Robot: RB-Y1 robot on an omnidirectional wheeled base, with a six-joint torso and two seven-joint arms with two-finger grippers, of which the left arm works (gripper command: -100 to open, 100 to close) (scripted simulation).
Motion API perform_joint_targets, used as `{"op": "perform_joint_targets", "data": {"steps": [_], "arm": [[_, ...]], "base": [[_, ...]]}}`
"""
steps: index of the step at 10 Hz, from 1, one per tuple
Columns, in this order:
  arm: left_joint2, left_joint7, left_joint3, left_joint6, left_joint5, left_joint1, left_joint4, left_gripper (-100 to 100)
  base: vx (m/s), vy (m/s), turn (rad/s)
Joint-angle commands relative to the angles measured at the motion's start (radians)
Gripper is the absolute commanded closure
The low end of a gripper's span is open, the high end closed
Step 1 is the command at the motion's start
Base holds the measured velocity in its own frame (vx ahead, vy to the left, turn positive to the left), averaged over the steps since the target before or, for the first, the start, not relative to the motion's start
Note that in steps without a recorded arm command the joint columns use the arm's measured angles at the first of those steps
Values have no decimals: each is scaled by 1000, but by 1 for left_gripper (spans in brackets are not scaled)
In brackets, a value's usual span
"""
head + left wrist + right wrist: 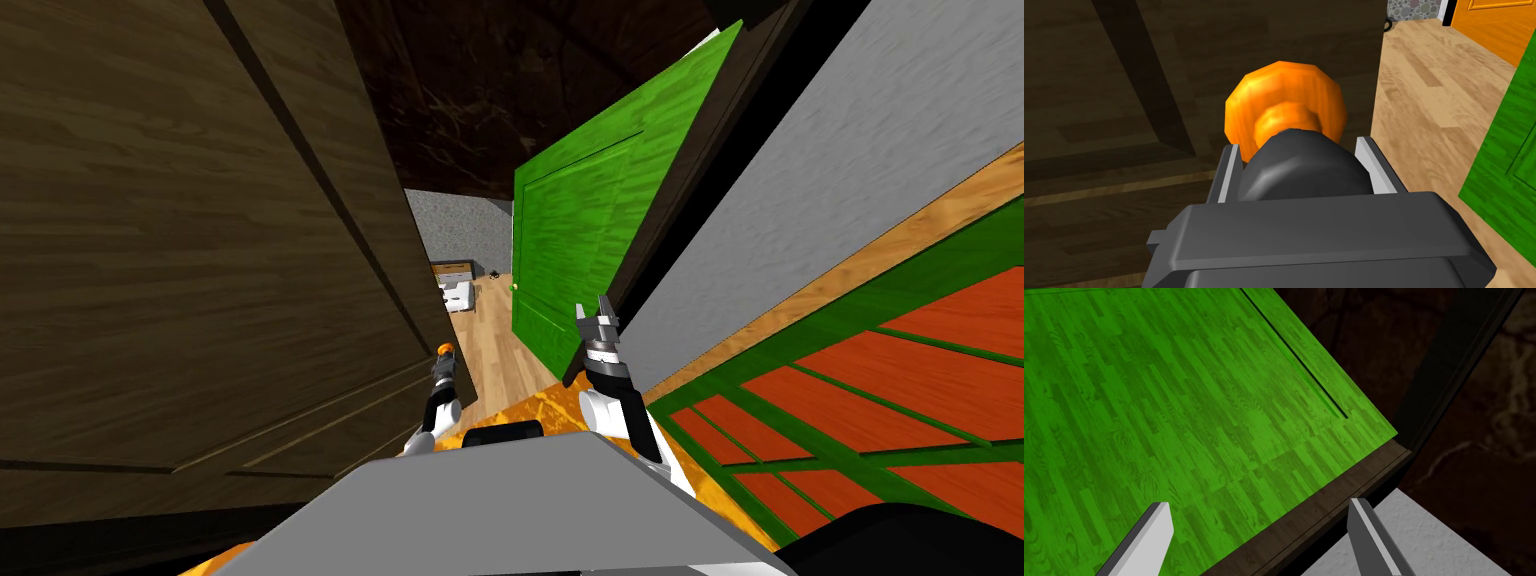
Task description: Push the door open
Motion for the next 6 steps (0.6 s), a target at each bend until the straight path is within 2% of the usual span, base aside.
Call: {"op": "perform_joint_targets", "data": {"steps": [1,2,5,6], "arm": [[10,13,8,-29,2,-15,42,100],[15,6,31,-28,10,-5,29,100],[18,1,48,-27,16,2,20,100],[20,-5,65,-27,21,10,11,100]], "base": [[6,-5,4],[79,-1,-18],[106,-14,18],[117,-14,-12]]}}
